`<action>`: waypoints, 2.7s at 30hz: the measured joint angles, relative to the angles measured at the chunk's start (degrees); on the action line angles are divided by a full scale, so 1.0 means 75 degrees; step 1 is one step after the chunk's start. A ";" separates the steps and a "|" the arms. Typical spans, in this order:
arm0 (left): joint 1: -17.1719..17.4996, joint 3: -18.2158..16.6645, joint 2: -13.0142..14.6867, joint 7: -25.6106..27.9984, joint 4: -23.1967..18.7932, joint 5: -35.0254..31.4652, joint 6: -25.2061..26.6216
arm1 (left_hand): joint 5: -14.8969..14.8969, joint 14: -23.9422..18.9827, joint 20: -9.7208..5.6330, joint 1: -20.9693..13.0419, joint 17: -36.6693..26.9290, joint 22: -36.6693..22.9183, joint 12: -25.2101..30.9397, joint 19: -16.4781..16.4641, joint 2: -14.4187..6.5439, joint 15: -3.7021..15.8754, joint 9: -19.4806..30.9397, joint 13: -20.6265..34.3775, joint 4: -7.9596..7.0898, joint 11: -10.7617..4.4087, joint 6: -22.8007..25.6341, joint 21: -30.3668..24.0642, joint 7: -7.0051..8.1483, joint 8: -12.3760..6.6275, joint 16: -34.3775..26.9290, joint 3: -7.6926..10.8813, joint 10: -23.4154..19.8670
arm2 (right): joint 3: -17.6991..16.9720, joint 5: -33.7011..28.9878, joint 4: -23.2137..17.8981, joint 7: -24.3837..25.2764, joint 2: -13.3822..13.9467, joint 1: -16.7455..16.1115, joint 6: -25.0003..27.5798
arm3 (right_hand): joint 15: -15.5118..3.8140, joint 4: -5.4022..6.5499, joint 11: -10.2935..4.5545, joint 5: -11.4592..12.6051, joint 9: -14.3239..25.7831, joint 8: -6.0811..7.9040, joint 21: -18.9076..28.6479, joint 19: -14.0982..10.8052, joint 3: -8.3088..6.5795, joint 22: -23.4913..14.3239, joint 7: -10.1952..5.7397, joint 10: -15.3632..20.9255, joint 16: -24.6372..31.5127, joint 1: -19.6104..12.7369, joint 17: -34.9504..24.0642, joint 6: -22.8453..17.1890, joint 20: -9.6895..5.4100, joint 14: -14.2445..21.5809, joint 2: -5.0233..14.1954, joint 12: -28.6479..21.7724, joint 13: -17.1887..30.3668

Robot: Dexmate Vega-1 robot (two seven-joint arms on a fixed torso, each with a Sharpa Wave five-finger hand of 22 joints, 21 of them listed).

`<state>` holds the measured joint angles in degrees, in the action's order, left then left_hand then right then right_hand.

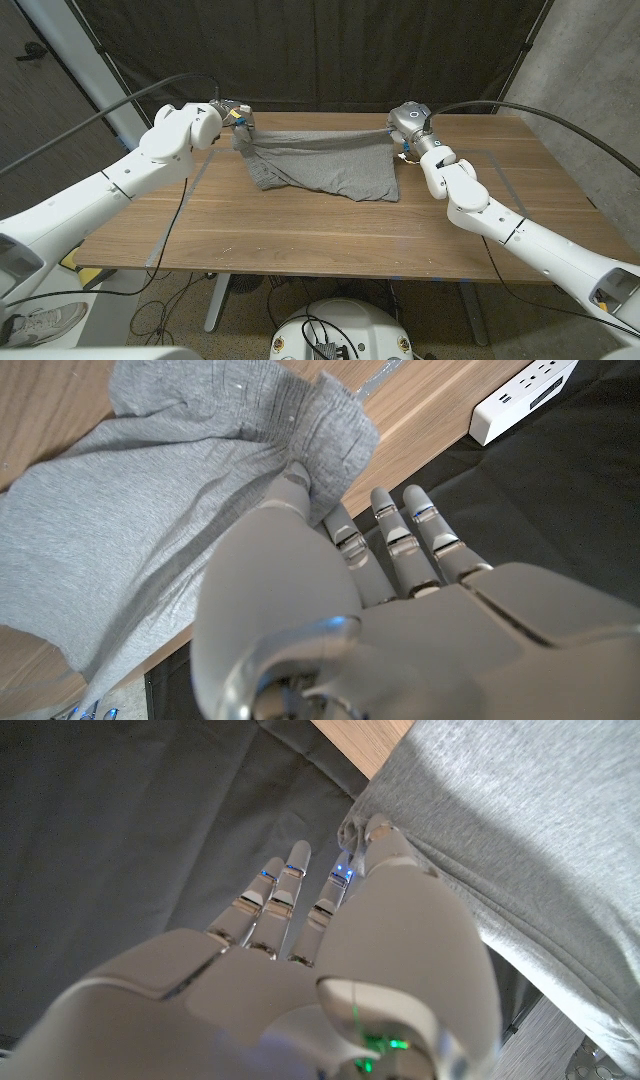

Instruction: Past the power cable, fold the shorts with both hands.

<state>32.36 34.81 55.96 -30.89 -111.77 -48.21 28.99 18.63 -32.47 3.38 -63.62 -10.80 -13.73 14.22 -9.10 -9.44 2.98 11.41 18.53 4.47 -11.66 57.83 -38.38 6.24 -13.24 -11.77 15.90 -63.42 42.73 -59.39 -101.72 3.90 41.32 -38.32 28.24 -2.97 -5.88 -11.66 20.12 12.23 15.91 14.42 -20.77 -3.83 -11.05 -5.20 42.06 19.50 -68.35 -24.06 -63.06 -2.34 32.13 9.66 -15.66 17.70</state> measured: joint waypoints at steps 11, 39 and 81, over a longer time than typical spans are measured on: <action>-0.0159 0.0204 -0.0138 0.0192 0.0308 -0.0249 0.0031 | -0.0003 0.0000 -0.0033 -0.0001 0.0000 0.0001 0.0032 0.0028 0.0000 0.0000 -0.0002 0.0019 -0.0063 -0.0041 -0.0011 -0.0098 -0.0010 0.0054 0.0000 0.0064 0.0040 | 0.0336 -0.0041 0.0612 -0.0072 -0.0240 0.0554 -0.0129 | -0.0028 -0.0004 0.0000 -0.0001 -0.0019 -0.0054 0.0000 -0.0029 0.0003 0.0000 0.0001 0.0000 0.0001 0.0000 -0.0036 0.0001 -0.0029 0.0029 0.0000 0.0000 -0.0001; -0.0405 0.0911 -0.0708 0.0646 0.1340 -0.1325 0.0483 | -0.1105 0.1230 0.0176 0.0989 -0.0002 0.0050 -0.0570 0.0834 -0.0007 -0.0052 -0.0137 -0.0785 -0.0785 0.0680 -0.4562 -0.0791 -0.0672 0.0527 0.0186 0.0937 0.4066 | 0.1281 -0.0315 0.1585 -0.1151 -0.0751 0.1576 0.0367 | 0.0027 0.0270 0.0126 -0.0449 -0.0187 -0.0886 0.0088 -0.0133 -0.0598 0.0000 -0.0604 -0.2213 -0.0402 -0.0361 -0.0284 0.3948 0.0195 -0.0532 -0.0014 0.0765 -0.0327; 0.1089 -0.0189 -0.0704 0.2961 0.0880 0.0004 0.0537 | -0.1066 0.3789 0.0505 0.4503 -0.0025 0.0340 -0.0476 0.2315 0.0231 -0.0533 -0.0135 -0.0994 -0.1952 0.1476 -0.7992 -0.0730 -0.0701 0.0436 0.0158 0.0413 0.7751 | 0.0653 0.0851 0.0081 -0.1087 -0.0606 0.0540 0.1040 | 0.0084 0.2069 0.1134 -0.0729 -0.0189 -0.0598 0.0020 -0.0185 -0.0316 0.0053 -0.0098 -0.3616 -0.1080 0.2612 0.0023 0.6025 0.0479 -0.2165 0.0174 0.0564 -0.0729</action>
<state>40.53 33.39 50.68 -8.69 -105.18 -48.18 33.02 10.64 -4.06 7.17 -29.85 -10.99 -11.18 10.64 8.25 -7.71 -1.02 10.41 11.08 -10.17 -0.60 -2.12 -43.85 0.98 -9.97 -10.58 19.00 -5.29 47.63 -53.01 -101.12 -4.25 36.78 -34.27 36.04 -2.34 9.64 -3.16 14.66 10.82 11.43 14.57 -22.16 -6.20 -10.65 -5.93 14.94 11.40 -48.76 -23.89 -17.88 1.25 15.89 10.97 -11.43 12.24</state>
